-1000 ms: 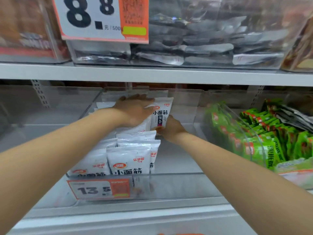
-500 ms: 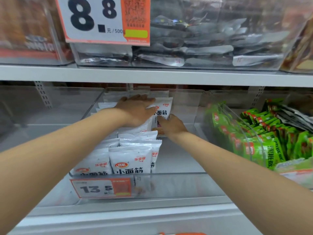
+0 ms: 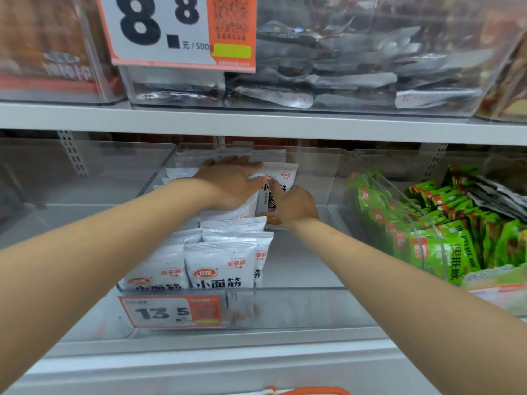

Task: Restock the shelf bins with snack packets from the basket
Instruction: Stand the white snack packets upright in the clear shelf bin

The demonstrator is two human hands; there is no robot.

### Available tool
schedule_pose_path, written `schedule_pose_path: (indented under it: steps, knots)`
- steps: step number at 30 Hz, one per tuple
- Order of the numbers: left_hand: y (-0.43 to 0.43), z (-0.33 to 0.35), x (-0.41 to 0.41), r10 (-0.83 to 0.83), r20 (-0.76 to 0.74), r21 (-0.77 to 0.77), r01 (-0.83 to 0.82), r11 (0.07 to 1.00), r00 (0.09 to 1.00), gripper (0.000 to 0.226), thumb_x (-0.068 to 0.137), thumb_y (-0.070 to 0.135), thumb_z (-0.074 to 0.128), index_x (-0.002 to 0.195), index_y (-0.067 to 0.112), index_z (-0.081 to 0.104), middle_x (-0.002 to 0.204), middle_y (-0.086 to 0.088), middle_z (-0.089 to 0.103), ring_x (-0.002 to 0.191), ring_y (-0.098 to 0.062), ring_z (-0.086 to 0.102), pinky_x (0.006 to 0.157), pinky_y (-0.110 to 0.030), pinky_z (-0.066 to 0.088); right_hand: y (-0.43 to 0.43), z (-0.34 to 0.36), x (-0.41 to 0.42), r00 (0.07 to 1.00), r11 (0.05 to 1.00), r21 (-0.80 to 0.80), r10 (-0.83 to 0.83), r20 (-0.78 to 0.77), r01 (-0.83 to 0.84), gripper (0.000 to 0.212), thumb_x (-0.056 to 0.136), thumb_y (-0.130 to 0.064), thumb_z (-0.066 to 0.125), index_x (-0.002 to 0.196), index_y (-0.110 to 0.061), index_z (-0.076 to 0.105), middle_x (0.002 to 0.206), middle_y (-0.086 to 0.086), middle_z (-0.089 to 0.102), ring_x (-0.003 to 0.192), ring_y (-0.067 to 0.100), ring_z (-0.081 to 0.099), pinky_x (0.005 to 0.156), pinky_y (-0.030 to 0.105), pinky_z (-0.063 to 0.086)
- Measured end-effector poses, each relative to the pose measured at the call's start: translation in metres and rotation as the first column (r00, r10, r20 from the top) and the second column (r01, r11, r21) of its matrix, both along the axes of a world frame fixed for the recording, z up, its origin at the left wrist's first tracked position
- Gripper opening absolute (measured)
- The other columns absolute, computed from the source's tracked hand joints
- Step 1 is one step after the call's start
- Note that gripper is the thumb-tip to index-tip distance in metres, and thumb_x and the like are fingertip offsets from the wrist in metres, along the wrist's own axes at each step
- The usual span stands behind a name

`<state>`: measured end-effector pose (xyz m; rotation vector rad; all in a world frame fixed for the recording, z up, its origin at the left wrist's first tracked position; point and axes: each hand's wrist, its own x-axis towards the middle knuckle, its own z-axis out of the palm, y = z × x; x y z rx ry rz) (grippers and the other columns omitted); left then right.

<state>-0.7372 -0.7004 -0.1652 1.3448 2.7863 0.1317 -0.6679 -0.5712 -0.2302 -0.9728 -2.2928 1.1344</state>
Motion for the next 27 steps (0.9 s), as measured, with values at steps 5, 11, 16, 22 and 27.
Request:
schedule_pose_path:
  steps: [5,11,16,22,27]
  knots:
    - [-0.001,0.003,0.003,0.011,0.039,0.029,-0.012,1.000,0.999,0.055,0.100,0.059,0.016,0.153,0.044,0.010,0.163,0.009,0.003,0.151,-0.019,0.001,0.121,-0.045,0.000,-0.001,0.010,0.014,0.999,0.998,-0.051,0.027,0.024,-0.026,0.043,0.097,-0.050,0.045,0.096,-0.010,0.060,0.105,0.014,0.065,0.097,0.031,0.061,0.077,0.032,0.045]
    - [-0.017,0.019,0.026,0.019,0.109,0.127,-0.033,0.991,0.994,0.054,0.101,0.055,0.019,0.150,0.035,0.030,0.158,0.003,0.028,0.145,-0.025,0.027,0.119,-0.044,0.021,-0.010,0.030,0.039,0.999,0.999,-0.043,-0.007,0.043,0.009,0.047,0.098,-0.031,0.052,0.136,-0.004,0.047,0.127,0.014,0.059,0.104,0.029,0.057,0.077,0.027,0.042]
    - [-0.045,0.023,0.070,-0.030,0.086,0.291,0.003,0.957,0.996,0.044,0.103,0.044,0.035,0.133,0.020,0.056,0.137,-0.007,0.057,0.122,-0.026,0.053,0.103,-0.037,0.042,-0.033,0.041,0.086,0.985,0.992,0.099,0.098,-0.139,-0.084,0.023,0.089,-0.011,0.061,0.112,-0.010,0.065,0.096,0.002,0.064,0.089,0.018,0.061,0.053,0.002,0.038]
    - [-0.095,0.007,0.151,0.053,-0.274,0.557,0.114,0.823,0.960,0.021,0.091,0.027,0.050,0.087,0.017,0.068,0.088,-0.001,0.068,0.090,-0.026,0.055,0.074,-0.039,0.044,-0.097,0.035,0.161,0.944,0.924,0.379,0.169,-0.284,-0.052,0.012,0.078,-0.006,0.063,0.083,-0.017,0.065,0.078,-0.004,0.061,0.071,0.012,0.054,0.068,0.024,0.043]
    - [-0.151,-0.045,0.200,0.107,0.138,0.468,-0.160,0.869,0.985,0.017,0.090,0.028,0.050,0.084,0.020,0.065,0.082,0.002,0.068,0.081,-0.022,0.061,0.066,-0.032,0.045,-0.150,-0.018,0.203,0.955,0.925,0.279,0.287,-0.069,-0.258,0.014,0.079,-0.009,0.063,0.083,-0.022,0.065,0.071,-0.011,0.058,0.061,0.008,0.052,0.064,0.026,0.044]
